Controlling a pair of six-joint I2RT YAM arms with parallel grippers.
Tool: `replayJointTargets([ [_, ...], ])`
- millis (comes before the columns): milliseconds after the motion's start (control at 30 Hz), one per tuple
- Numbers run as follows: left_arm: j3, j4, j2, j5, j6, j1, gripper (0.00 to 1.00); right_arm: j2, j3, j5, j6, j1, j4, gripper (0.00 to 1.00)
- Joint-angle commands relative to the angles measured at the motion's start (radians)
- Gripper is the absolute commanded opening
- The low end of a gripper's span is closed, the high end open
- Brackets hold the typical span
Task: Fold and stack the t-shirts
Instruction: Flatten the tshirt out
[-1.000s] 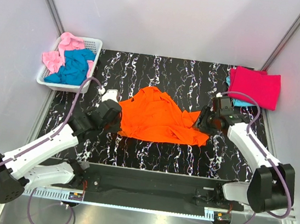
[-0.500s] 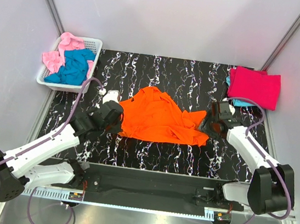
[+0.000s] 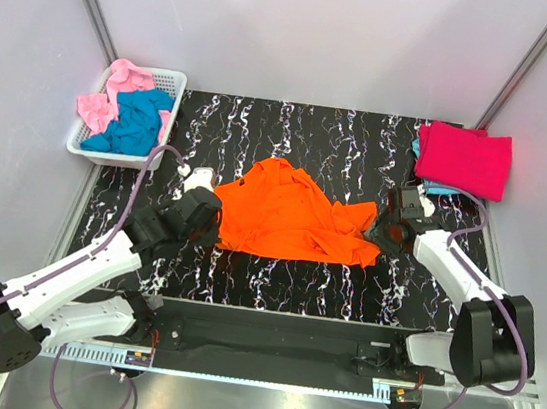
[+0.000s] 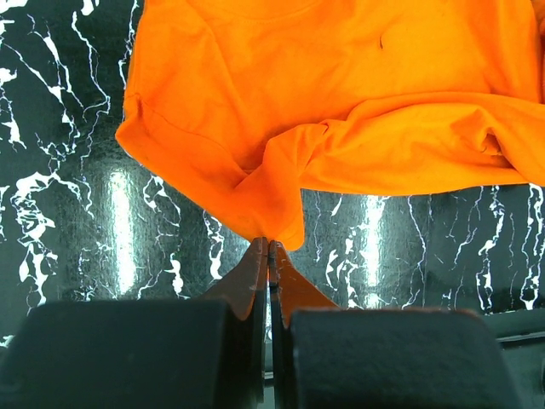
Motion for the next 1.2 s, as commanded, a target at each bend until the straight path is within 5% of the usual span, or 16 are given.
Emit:
replayJointTargets([
  [0, 0.000, 0.029, -0.025, -0.031, -0.003, -0.004, 0.00, 0.025, -0.014, 0.016, 0.032, -0.007, 0.036, 0.55],
  [300, 0.005, 0.023, -0.025, -0.035, 0.003, -0.004, 0.00, 0.052, -0.035, 0.019, 0.039, -0.014, 0.053, 0.50],
  [333, 0.003, 0.022, -0.025, -0.035, 0.001, -0.004, 0.00, 0.052, -0.037, 0.018, 0.037, -0.014, 0.053, 0.45],
  [400, 0.003, 0.022, -0.025, -0.037, 0.003, -0.004, 0.00, 0.051, -0.038, 0.019, 0.039, -0.014, 0.055, 0.21],
  [533, -0.003, 0.020, -0.027, -0.035, 0.001, -0.004, 0.00, 0.051, -0.038, 0.022, 0.037, -0.016, 0.053, 0.00],
  [900, 0.028, -0.012, -0.043, -0.063, 0.014, -0.004, 0.00, -0.050, 0.097, 0.123, -0.069, -0.016, -0.085, 0.00],
  [1167, 0.273, -0.156, -0.080, -0.233, 0.086, -0.004, 0.00, -0.234, 0.298, 0.235, -0.201, -0.016, -0.293, 0.00],
])
